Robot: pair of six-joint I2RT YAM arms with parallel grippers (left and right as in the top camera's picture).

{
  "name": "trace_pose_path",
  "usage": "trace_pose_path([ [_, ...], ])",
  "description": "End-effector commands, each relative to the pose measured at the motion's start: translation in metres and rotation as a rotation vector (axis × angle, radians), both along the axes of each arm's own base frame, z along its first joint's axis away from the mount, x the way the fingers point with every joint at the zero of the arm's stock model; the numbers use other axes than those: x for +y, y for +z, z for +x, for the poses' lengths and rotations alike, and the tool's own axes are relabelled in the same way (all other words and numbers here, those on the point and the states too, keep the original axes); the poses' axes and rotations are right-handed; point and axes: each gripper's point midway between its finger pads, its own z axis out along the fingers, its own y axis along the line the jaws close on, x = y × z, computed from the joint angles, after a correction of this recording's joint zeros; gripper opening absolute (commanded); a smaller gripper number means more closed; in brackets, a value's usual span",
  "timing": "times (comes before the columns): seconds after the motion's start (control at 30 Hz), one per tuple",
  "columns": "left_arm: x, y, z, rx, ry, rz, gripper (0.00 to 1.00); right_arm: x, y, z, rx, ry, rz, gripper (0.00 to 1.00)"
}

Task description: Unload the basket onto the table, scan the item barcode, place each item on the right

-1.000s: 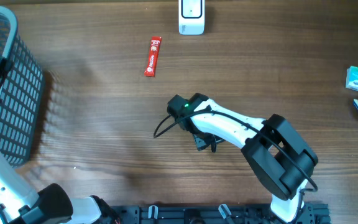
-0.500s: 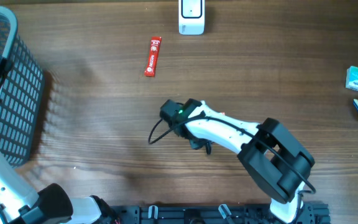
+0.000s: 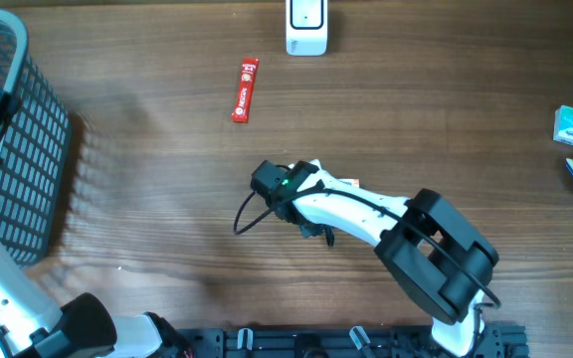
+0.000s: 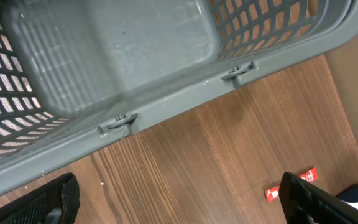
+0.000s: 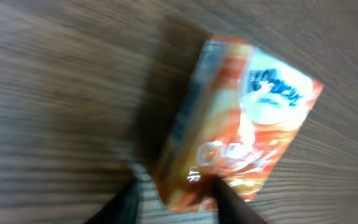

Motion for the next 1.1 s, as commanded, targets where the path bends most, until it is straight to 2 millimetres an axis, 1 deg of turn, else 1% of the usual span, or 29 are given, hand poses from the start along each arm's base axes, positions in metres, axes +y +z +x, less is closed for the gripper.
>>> trace_pose_path([
  [0.0, 0.003, 0.000, 0.000, -0.002, 0.017, 0.002, 1.00, -0.006, -0.012, 0.002, 0.007, -0.007, -0.034, 0.17],
  [0.07, 0.003, 0.000, 0.000, -0.002, 0.016, 0.002, 1.00, -0.008, -0.011, 0.004, 0.002, -0.019, -0.033, 0.06],
  [0.1, 0.003, 0.000, 0.000, -0.002, 0.017, 0.002, 1.00, -0.008, -0.010, 0.004, -0.003, -0.032, -0.032, 0.05],
  [0.2, 0.003, 0.000, 0.000, -0.002, 0.017, 0.002, 1.00, -0.008, -0.006, 0.008, -0.015, -0.076, -0.019, 0.04],
  [0.27, 0.003, 0.000, 0.000, -0.002, 0.016, 0.002, 1.00, -0.004, -0.001, 0.011, -0.007, -0.091, 0.009, 0.04],
  [0.37, 0.003, 0.000, 0.000, -0.002, 0.016, 0.002, 1.00, 0.008, 0.009, 0.018, 0.011, -0.103, 0.080, 0.04],
  [0.4, 0.003, 0.000, 0.000, -0.002, 0.017, 0.002, 1.00, 0.017, 0.014, 0.020, 0.031, -0.090, 0.128, 0.04],
  [0.57, 0.003, 0.000, 0.000, -0.002, 0.017, 0.002, 1.00, 0.055, 0.044, 0.028, 0.102, -0.024, 0.399, 0.04],
  [0.6, 0.003, 0.000, 0.000, -0.002, 0.017, 0.002, 1.00, 0.065, 0.055, 0.029, 0.120, 0.008, 0.485, 0.04],
  [0.63, 0.003, 0.000, 0.000, -0.002, 0.016, 0.002, 1.00, 0.071, 0.065, 0.029, 0.129, 0.030, 0.546, 0.04],
  [0.77, 0.003, 0.000, 0.000, -0.002, 0.017, 0.002, 1.00, 0.089, 0.106, 0.032, 0.163, 0.157, 0.792, 0.04],
  [0.83, 0.003, 0.000, 0.000, -0.002, 0.017, 0.002, 1.00, 0.089, 0.122, 0.036, 0.170, 0.192, 0.882, 0.04],
  [0.9, 0.003, 0.000, 0.000, -0.002, 0.017, 0.002, 1.00, 0.083, 0.132, 0.041, 0.179, 0.198, 0.950, 0.04],
  [1.07, 0.003, 0.000, 0.000, -0.002, 0.017, 0.002, 1.00, 0.067, 0.141, 0.051, 0.208, 0.208, 1.104, 0.04],
])
